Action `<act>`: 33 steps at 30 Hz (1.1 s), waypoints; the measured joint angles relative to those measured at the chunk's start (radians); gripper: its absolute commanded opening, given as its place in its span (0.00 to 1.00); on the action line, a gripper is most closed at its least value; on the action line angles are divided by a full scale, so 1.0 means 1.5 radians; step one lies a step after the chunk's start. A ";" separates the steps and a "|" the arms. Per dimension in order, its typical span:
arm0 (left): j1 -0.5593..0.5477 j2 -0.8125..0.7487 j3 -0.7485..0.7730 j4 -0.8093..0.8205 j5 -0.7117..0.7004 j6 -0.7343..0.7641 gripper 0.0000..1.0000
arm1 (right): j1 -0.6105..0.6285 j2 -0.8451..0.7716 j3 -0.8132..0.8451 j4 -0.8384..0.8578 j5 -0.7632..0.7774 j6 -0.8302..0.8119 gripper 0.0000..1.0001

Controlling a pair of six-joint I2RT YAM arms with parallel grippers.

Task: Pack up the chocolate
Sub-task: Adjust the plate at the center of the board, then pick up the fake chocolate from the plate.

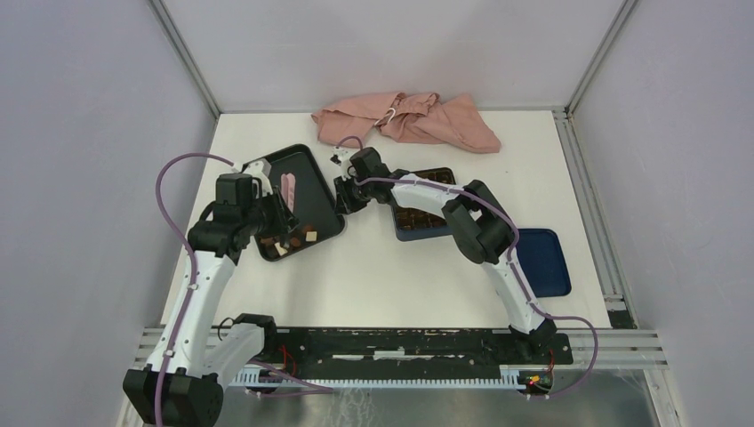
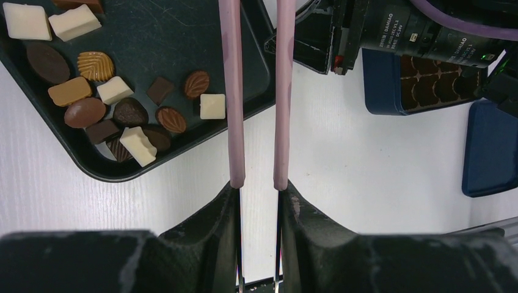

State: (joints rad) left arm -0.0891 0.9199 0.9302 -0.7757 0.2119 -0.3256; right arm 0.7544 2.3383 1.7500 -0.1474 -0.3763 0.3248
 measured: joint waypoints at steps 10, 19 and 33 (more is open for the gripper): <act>0.000 0.001 -0.004 -0.003 0.004 0.000 0.32 | -0.003 -0.025 -0.005 -0.012 0.162 -0.063 0.13; 0.000 0.038 -0.022 -0.003 0.075 0.001 0.32 | -0.054 -0.056 -0.037 -0.030 0.190 -0.176 0.44; -0.031 0.174 0.020 -0.059 0.095 0.002 0.33 | -0.071 -0.317 -0.185 -0.057 0.012 -0.446 0.55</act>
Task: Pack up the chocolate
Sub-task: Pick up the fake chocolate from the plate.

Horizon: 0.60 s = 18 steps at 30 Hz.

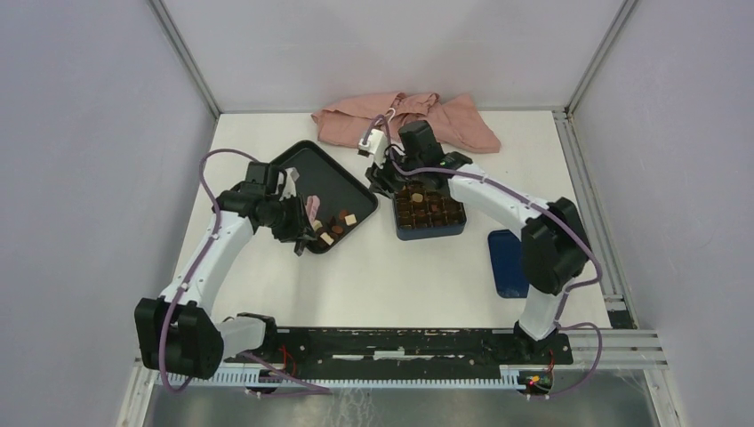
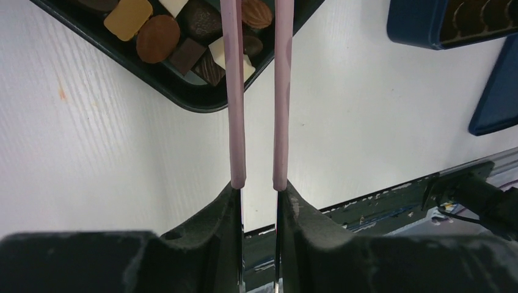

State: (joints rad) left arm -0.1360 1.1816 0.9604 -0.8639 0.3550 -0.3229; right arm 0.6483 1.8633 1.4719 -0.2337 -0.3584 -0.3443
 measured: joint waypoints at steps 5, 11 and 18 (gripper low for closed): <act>-0.060 0.066 0.048 -0.041 -0.088 0.016 0.33 | -0.022 -0.097 -0.027 -0.050 -0.132 -0.071 0.59; -0.104 0.151 0.091 -0.082 -0.149 0.043 0.33 | -0.090 -0.228 -0.199 -0.043 -0.233 -0.103 0.65; -0.132 0.239 0.144 -0.107 -0.185 0.054 0.35 | -0.141 -0.230 -0.213 -0.062 -0.302 -0.124 0.65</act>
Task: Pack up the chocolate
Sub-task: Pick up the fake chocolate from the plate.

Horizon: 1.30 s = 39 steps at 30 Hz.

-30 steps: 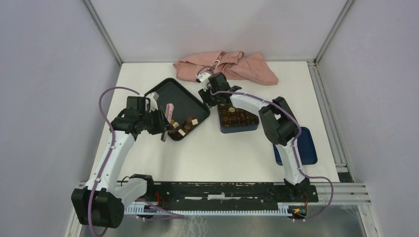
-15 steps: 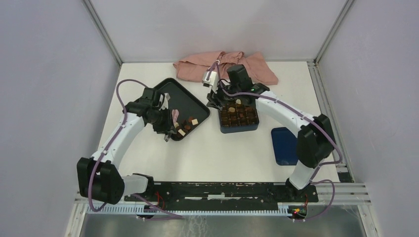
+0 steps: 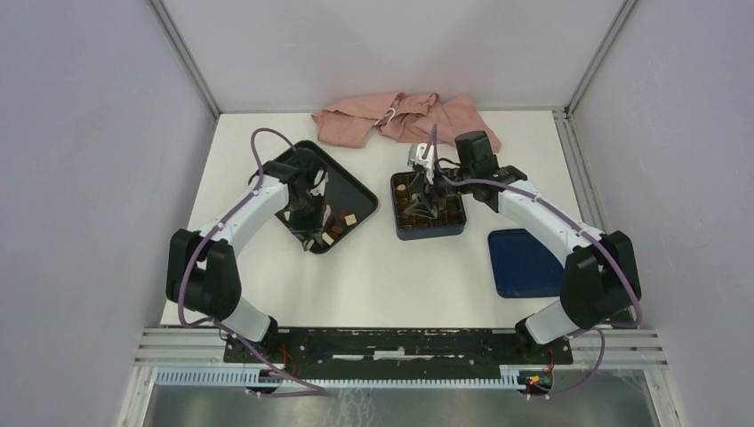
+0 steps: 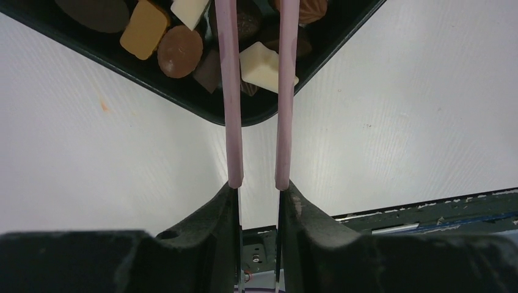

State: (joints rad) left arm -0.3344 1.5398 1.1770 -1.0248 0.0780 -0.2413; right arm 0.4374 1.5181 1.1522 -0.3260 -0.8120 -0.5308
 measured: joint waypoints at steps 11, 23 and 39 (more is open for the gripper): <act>-0.007 0.063 0.067 -0.033 -0.045 0.008 0.38 | 0.001 0.021 0.002 -0.024 -0.048 -0.019 0.65; -0.019 0.083 0.069 -0.034 -0.028 0.029 0.39 | -0.014 0.055 0.003 -0.038 -0.056 -0.020 0.65; -0.022 0.104 0.069 -0.034 -0.028 0.035 0.39 | -0.014 0.057 0.004 -0.038 -0.063 -0.023 0.65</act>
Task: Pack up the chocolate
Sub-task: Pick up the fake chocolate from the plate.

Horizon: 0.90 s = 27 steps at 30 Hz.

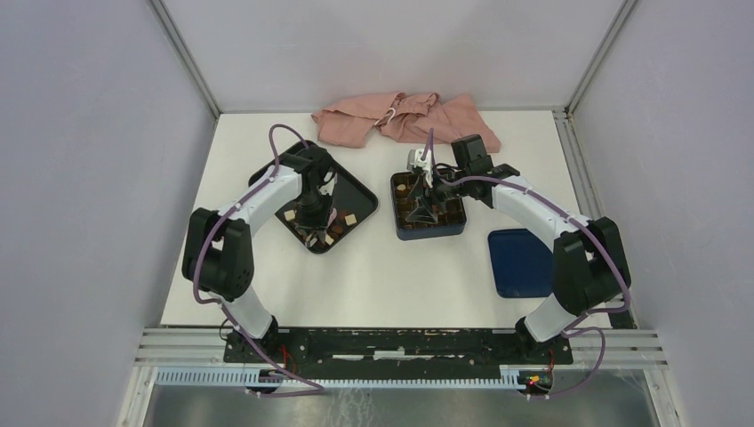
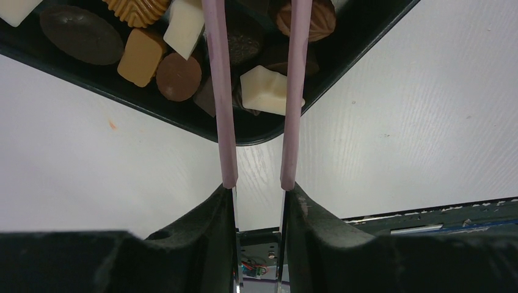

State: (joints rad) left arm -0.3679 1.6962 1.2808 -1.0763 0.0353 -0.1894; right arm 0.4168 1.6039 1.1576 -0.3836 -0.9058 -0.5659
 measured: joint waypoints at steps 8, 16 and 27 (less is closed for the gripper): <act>0.000 0.010 0.000 0.000 -0.003 0.000 0.39 | 0.000 0.000 0.002 0.000 -0.002 0.000 0.65; 0.000 0.029 0.000 0.000 -0.003 0.000 0.36 | -0.002 0.000 0.004 0.000 -0.005 0.000 0.65; 0.000 0.029 0.000 0.000 -0.002 0.000 0.28 | -0.005 0.000 0.004 0.000 -0.006 0.000 0.65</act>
State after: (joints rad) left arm -0.3679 1.7401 1.2808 -1.0763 0.0330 -0.1894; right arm 0.4091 1.6043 1.1641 -0.3840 -0.9154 -0.5663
